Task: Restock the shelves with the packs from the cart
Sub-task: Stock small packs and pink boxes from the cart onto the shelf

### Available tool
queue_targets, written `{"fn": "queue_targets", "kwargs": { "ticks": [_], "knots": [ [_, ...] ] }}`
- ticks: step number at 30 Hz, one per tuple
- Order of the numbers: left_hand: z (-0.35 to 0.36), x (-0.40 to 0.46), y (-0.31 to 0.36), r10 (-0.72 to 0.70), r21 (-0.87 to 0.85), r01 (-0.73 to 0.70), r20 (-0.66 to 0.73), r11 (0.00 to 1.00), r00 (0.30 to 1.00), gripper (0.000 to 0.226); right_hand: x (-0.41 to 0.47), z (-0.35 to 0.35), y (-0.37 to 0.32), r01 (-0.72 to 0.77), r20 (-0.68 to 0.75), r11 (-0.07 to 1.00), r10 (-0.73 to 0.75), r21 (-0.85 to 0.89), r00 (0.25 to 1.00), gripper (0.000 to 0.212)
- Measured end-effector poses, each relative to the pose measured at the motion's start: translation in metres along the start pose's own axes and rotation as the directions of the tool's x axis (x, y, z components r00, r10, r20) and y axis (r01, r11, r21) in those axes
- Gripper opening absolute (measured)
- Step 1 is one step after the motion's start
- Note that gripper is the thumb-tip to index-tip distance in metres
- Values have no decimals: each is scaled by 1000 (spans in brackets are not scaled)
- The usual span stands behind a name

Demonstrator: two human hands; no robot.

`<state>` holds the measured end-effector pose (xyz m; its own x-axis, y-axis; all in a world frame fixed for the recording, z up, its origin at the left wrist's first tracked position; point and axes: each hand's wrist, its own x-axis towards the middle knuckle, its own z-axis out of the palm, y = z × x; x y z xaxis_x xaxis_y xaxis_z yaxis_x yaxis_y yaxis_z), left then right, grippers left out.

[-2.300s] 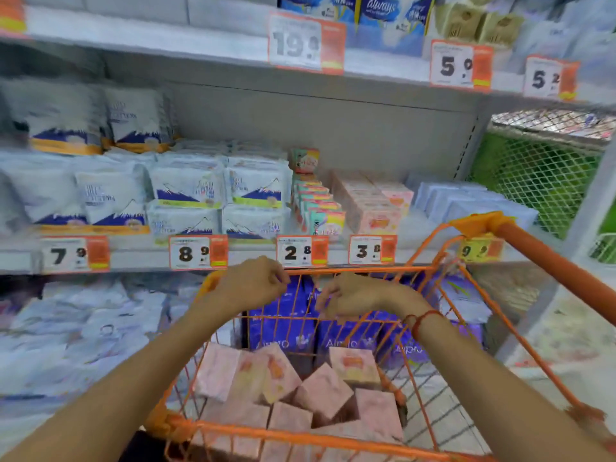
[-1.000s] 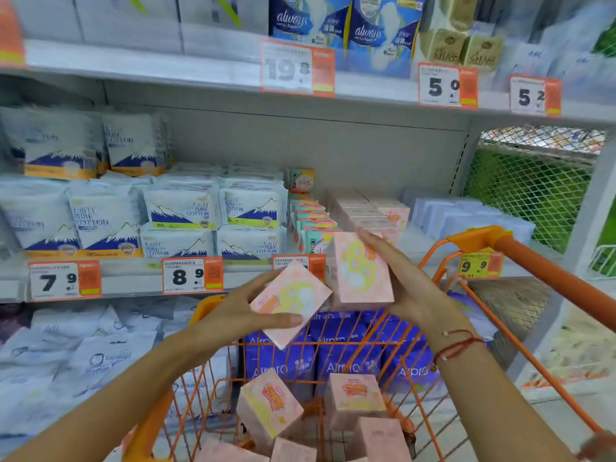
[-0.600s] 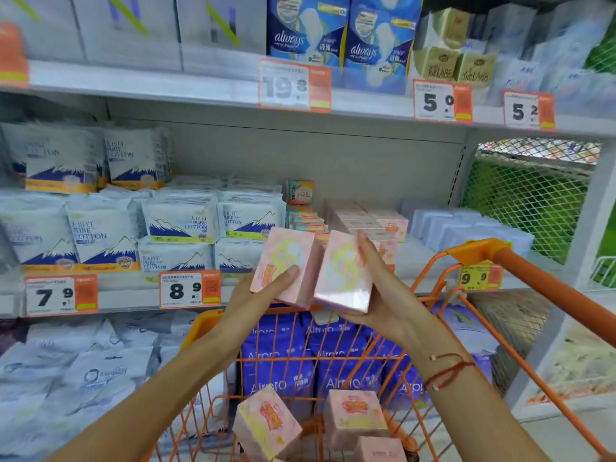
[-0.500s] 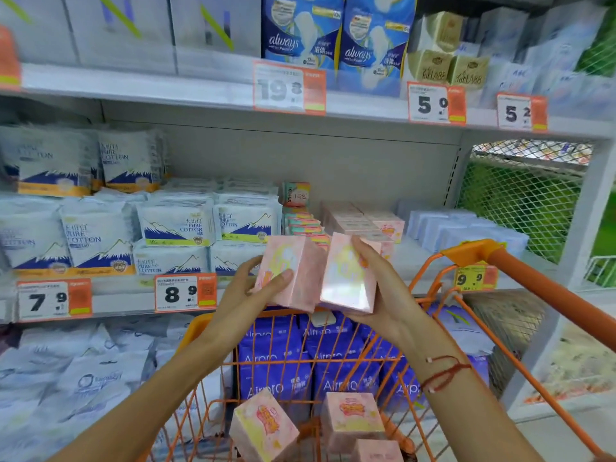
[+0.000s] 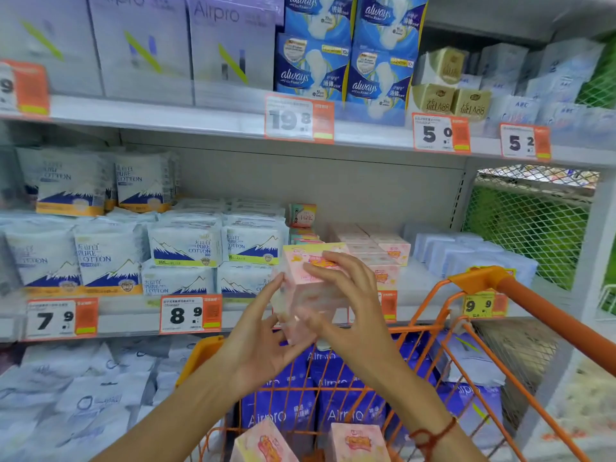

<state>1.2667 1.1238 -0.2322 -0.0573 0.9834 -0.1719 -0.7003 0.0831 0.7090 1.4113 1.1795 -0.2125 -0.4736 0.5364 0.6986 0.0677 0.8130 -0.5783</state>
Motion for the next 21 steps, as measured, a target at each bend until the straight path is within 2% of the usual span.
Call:
{"fn": "queue_targets", "kwargs": {
  "ticks": [2,3,7,9,13,15,18,21],
  "knots": [
    [0,2,-1,37,17,-37,-17,999,999,66,2,-3,-3,-49,-48,989,56,141,997,33],
    [2,3,-2,39,31,-39,-12,999,999,67,2,-4,-2,-38,-82,988,51,152,995,30],
    [4,8,-4,76,93,-77,14,993,997,69,2,-8,1,33,-121,997,-25,69,992,62],
    [0,11,-5,71,110,-73,21,991,997,72,2,-9,2,61,-90,998,-64,-33,994,65],
    [-6,10,-4,109,204,-94,-63,974,992,65,3,-12,-4,33,-58,990,-41,-136,998,37],
    [-8,10,-4,167,253,-135,-108,958,980,57,4,-13,-5,0,-1,986,0,-164,1000,32],
    [-7,11,-1,235,297,-193,-115,935,965,47,7,-17,-4,21,118,946,18,-324,993,46],
    [2,19,7,310,321,-260,-114,910,944,45,26,-29,-6,-10,128,911,68,-412,989,68]
  ]
}}
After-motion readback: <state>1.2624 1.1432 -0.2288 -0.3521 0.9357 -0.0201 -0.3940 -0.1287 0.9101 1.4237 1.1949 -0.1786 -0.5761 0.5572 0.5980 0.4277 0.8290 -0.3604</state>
